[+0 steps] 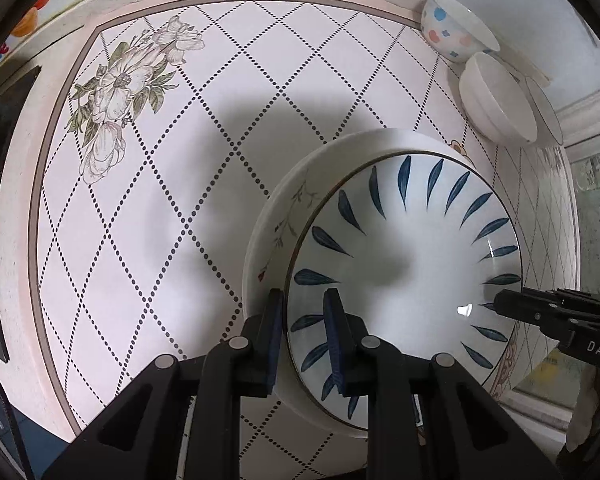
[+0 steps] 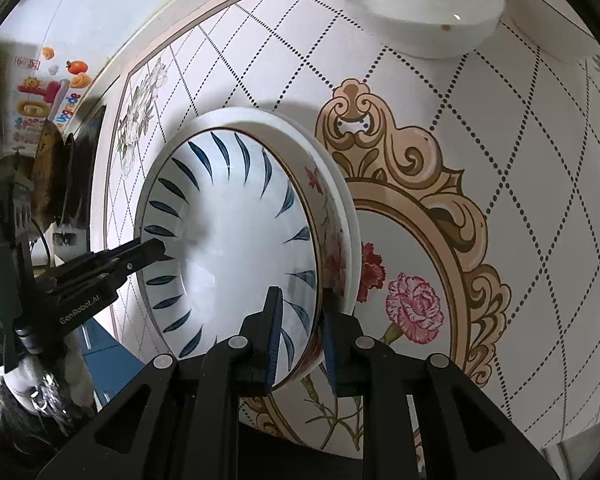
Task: Organize plates and bowls
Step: 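Release the plate stack and raise both grippers away from it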
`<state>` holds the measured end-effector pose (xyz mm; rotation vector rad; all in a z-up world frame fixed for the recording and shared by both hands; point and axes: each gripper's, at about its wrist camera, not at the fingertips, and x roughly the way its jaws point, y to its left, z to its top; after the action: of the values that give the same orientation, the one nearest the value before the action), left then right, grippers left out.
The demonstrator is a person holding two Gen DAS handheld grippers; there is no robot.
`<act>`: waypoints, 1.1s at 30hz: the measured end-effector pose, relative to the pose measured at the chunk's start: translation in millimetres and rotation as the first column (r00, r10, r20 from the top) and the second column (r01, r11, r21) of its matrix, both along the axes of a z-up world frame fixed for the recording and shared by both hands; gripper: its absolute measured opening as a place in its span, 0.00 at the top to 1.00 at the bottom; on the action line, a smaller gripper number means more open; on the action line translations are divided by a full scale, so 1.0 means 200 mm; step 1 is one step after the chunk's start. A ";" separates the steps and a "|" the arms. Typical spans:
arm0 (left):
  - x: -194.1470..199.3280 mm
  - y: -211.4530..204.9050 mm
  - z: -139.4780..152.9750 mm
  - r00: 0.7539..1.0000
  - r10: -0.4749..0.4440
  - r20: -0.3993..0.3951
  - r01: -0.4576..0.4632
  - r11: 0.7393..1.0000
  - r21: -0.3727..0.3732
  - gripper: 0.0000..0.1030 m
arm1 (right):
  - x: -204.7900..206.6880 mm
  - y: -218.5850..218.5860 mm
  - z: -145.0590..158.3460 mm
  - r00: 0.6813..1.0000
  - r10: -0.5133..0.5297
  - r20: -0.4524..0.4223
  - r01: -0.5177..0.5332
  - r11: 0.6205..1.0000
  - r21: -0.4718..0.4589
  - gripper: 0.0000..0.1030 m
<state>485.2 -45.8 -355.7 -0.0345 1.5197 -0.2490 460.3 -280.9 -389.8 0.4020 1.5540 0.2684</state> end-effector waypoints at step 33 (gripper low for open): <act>-0.53 0.12 0.98 0.964 -0.051 0.262 0.075 0.994 -0.081 0.72 | -0.56 0.31 0.99 0.953 -0.062 0.297 0.110 0.983 -0.145 0.43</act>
<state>379.0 -22.5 -159.3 -0.0239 1.2488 -0.3589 347.7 -218.0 -192.4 0.2884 1.2545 0.1261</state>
